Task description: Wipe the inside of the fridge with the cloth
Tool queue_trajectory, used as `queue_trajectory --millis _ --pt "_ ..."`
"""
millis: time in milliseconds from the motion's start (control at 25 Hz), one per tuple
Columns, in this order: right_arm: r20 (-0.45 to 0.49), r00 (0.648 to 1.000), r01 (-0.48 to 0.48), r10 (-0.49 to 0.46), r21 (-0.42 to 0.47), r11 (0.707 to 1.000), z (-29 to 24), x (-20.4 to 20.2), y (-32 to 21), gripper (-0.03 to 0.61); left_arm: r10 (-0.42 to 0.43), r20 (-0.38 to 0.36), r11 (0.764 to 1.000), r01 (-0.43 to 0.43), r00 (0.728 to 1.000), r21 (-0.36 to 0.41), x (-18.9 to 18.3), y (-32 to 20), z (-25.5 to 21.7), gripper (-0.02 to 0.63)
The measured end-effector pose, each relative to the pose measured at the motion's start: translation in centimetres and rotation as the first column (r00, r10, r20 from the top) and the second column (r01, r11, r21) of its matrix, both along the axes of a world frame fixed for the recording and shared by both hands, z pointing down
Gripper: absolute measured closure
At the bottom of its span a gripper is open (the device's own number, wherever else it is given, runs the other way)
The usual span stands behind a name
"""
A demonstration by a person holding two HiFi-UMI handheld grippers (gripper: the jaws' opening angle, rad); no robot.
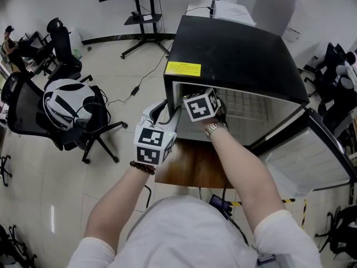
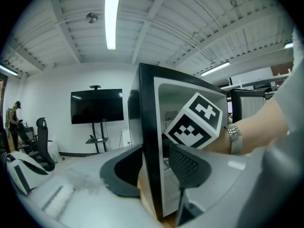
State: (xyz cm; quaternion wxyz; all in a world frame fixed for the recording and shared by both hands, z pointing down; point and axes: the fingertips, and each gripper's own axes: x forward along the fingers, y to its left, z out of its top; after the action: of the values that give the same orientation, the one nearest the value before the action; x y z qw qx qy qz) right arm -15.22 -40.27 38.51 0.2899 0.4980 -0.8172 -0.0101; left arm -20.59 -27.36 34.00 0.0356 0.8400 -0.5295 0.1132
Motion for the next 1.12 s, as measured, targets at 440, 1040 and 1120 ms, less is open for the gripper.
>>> queue_trajectory --millis 440,1040,1120 --pt "-0.051 0.998 -0.035 0.033 -0.027 0.999 0.9 2.3 -0.5 0.511 -0.004 -0.002 1.0 0.004 1.0 0.0 0.0 -0.1 0.0 0.446" --pt "-0.052 0.993 -0.103 0.102 -0.016 0.995 0.6 7.3 -0.2 0.511 -0.021 -0.009 1.0 0.021 1.0 0.001 -0.1 -0.1 0.0 0.446" --pt "-0.053 0.992 -0.118 0.117 -0.017 0.993 0.6 8.3 -0.1 0.511 -0.025 -0.013 1.0 0.025 1.0 0.001 -0.1 -0.1 0.0 0.446"
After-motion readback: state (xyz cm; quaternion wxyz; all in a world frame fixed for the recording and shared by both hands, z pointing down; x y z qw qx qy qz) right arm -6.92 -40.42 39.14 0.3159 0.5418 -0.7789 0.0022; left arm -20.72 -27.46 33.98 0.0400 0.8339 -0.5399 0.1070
